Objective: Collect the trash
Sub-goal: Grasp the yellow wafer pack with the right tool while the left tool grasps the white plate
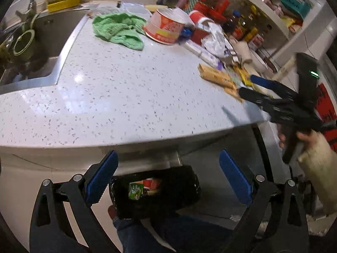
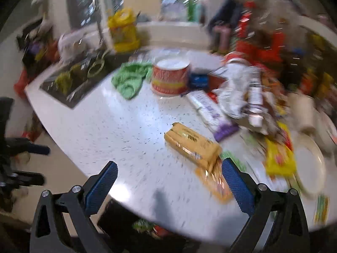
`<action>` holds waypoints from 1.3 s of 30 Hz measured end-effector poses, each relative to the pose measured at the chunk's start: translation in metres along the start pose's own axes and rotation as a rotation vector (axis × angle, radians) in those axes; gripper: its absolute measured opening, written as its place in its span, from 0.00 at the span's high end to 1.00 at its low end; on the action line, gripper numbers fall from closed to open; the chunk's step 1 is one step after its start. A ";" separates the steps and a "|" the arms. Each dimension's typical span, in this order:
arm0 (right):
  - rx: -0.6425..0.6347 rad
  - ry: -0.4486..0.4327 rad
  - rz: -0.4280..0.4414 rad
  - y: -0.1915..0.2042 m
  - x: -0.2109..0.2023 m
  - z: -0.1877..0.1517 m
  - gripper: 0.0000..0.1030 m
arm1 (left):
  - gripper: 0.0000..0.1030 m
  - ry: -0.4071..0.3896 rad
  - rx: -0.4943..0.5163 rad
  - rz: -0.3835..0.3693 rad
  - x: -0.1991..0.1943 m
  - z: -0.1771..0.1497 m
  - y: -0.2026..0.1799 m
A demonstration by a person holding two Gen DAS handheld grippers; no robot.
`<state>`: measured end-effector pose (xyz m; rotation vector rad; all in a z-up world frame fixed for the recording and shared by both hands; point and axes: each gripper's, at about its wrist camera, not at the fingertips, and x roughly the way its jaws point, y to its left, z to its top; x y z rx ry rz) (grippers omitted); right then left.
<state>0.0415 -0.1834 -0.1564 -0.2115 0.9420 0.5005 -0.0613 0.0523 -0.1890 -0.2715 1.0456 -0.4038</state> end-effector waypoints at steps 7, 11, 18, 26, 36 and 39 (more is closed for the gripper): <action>-0.062 0.138 0.080 -0.023 0.057 0.023 0.05 | 0.09 -0.009 -0.084 0.010 -0.009 -0.012 0.006; -0.106 0.214 0.088 -0.029 0.079 0.024 0.08 | 0.09 -0.014 -0.124 0.023 -0.012 -0.016 0.012; -0.084 0.139 0.086 -0.041 0.068 0.020 0.46 | 0.09 -0.016 -0.174 0.023 -0.011 -0.015 0.020; 0.051 0.131 0.162 -0.054 0.053 0.011 0.62 | 0.09 -0.012 -0.138 0.006 -0.003 -0.005 0.012; 0.162 -0.069 0.170 -0.039 -0.017 0.020 0.63 | 0.09 -0.072 -0.006 0.037 0.024 0.087 -0.002; 0.208 -0.125 0.153 -0.044 -0.050 0.010 0.63 | 0.09 -0.093 0.118 0.115 0.050 0.136 -0.019</action>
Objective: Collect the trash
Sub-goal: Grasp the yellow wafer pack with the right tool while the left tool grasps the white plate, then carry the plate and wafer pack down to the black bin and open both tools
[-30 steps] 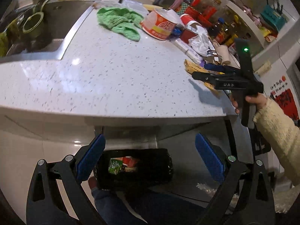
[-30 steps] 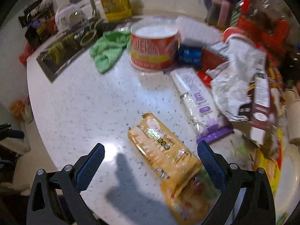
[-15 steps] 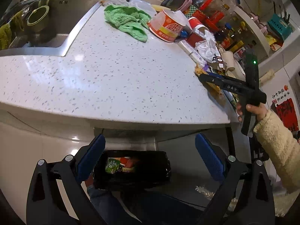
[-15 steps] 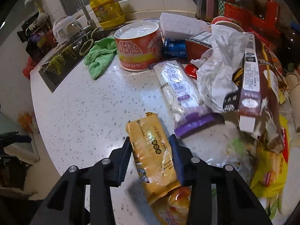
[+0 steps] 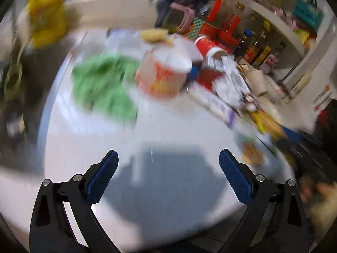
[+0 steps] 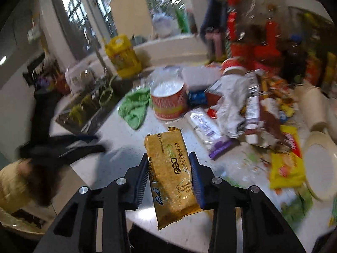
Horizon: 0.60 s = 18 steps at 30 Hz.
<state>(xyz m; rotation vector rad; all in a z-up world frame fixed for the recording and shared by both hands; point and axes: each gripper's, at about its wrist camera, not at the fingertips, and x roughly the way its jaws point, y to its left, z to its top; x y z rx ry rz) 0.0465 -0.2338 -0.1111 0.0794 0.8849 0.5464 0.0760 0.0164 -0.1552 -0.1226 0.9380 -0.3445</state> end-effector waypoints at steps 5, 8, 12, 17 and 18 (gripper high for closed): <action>0.075 -0.036 -0.013 -0.006 -0.028 -0.012 0.63 | 0.09 0.009 0.156 0.150 0.061 0.067 -0.022; 0.109 -0.042 -0.022 -0.008 -0.034 -0.019 0.63 | 0.09 0.052 0.195 0.176 0.091 0.084 -0.022; 0.137 -0.040 -0.021 -0.008 -0.035 -0.026 0.63 | 0.09 0.081 0.239 0.249 0.125 0.100 -0.015; 0.138 -0.015 -0.013 -0.003 -0.029 -0.032 0.63 | 0.11 0.040 0.261 0.228 0.136 0.105 -0.003; 0.138 -0.013 -0.012 -0.002 -0.027 -0.032 0.63 | 0.12 0.027 0.264 0.223 0.136 0.104 -0.002</action>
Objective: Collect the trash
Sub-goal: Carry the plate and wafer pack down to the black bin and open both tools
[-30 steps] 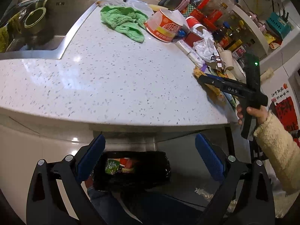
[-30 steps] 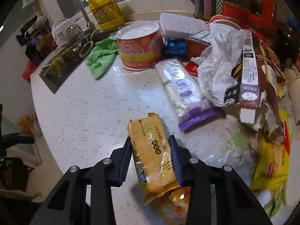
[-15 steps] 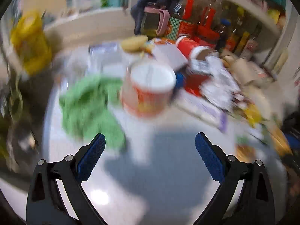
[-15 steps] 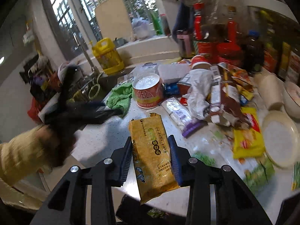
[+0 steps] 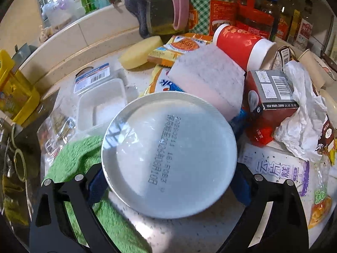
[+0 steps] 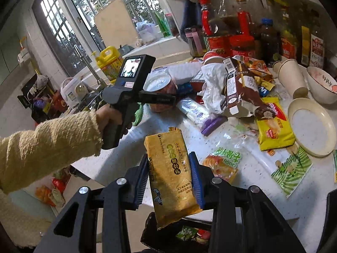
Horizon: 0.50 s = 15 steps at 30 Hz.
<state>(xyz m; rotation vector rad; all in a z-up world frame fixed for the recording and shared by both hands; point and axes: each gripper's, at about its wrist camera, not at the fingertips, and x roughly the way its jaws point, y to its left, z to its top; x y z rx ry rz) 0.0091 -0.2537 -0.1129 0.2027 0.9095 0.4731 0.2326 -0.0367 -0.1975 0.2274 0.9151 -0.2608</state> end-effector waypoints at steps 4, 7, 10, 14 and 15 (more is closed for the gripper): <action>-0.010 0.011 0.010 0.006 0.006 0.000 0.63 | 0.13 -0.059 -0.028 -0.032 -0.007 -0.006 0.006; -0.012 0.010 0.025 0.009 0.009 0.002 0.63 | 0.13 -0.095 -0.038 -0.053 -0.022 -0.012 0.010; -0.020 0.007 0.039 0.013 0.011 0.004 0.63 | 0.13 -0.145 -0.029 -0.067 -0.048 -0.020 0.012; -0.055 0.006 0.047 0.024 0.010 0.005 0.63 | 0.13 -0.215 -0.011 -0.112 -0.102 -0.046 0.015; -0.063 0.009 0.048 0.026 0.008 0.004 0.63 | 0.13 -0.224 0.000 -0.113 -0.118 -0.057 0.014</action>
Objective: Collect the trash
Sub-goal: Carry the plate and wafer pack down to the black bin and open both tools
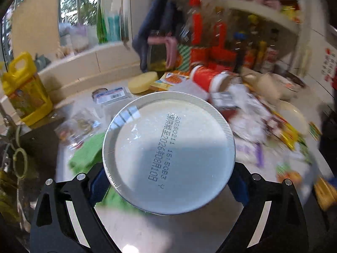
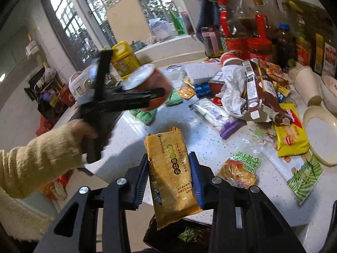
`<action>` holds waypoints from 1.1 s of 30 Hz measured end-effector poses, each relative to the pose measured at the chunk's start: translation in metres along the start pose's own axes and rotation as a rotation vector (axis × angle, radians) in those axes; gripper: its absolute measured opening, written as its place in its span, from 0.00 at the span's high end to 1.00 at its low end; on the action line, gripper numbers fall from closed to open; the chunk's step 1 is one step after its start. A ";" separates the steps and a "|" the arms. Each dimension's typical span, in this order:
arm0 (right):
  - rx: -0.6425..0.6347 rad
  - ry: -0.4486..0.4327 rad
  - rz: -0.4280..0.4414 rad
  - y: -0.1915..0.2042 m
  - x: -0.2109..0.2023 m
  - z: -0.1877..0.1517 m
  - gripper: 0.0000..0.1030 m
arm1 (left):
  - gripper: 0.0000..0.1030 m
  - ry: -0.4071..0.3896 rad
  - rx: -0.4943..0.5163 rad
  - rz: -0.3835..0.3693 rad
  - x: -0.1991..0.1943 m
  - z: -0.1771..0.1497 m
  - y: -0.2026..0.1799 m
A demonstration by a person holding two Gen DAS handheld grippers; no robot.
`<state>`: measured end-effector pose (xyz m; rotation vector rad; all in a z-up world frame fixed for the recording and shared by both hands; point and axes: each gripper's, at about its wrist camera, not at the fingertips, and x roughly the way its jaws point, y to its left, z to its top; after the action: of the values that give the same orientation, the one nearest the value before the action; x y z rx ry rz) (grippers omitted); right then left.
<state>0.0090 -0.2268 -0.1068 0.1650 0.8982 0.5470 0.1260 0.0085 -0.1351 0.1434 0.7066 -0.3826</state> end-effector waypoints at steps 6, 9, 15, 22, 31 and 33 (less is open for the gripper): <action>-0.044 0.051 -0.006 0.015 -0.015 -0.023 0.63 | 0.13 0.107 0.029 -0.098 -0.102 -0.081 -0.025; -0.025 0.115 0.002 0.021 -0.022 -0.049 0.63 | 0.13 0.230 0.009 -0.168 -0.129 -0.133 -0.046; 0.038 0.279 0.003 0.023 0.002 -0.116 0.63 | 0.13 0.474 -0.055 -0.253 -0.101 -0.228 -0.077; 0.049 0.457 -0.035 0.014 0.067 -0.184 0.62 | 0.13 0.645 -0.066 -0.269 -0.031 -0.301 -0.098; 0.078 0.445 -0.162 -0.004 0.072 -0.188 0.19 | 0.10 0.753 -0.092 -0.234 0.003 -0.312 -0.098; 0.080 0.401 -0.172 -0.005 0.057 -0.176 0.18 | 0.09 0.727 -0.129 -0.269 -0.003 -0.304 -0.092</action>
<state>-0.0975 -0.2169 -0.2575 0.0492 1.3124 0.3891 -0.0960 0.0024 -0.3622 0.0610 1.4746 -0.5459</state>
